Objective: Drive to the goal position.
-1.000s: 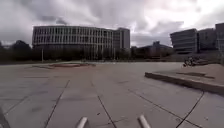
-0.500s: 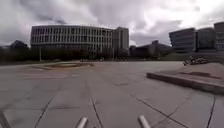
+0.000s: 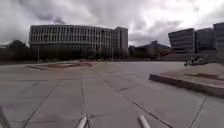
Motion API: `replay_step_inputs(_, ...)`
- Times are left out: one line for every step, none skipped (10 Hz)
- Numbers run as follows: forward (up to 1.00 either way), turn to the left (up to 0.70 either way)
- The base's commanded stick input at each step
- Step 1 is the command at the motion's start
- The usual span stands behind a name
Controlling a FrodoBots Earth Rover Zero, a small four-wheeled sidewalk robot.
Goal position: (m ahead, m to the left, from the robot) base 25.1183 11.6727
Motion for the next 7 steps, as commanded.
replay_step_inputs(0.70,0.01)
replay_step_inputs(0.70,0.01)
replay_step_inputs(0.70,0.01)
replay_step_inputs(0.70,0.01)
replay_step_inputs(0.70,0.01)
replay_step_inputs(0.70,0.01)
replay_step_inputs(0.70,0.01)
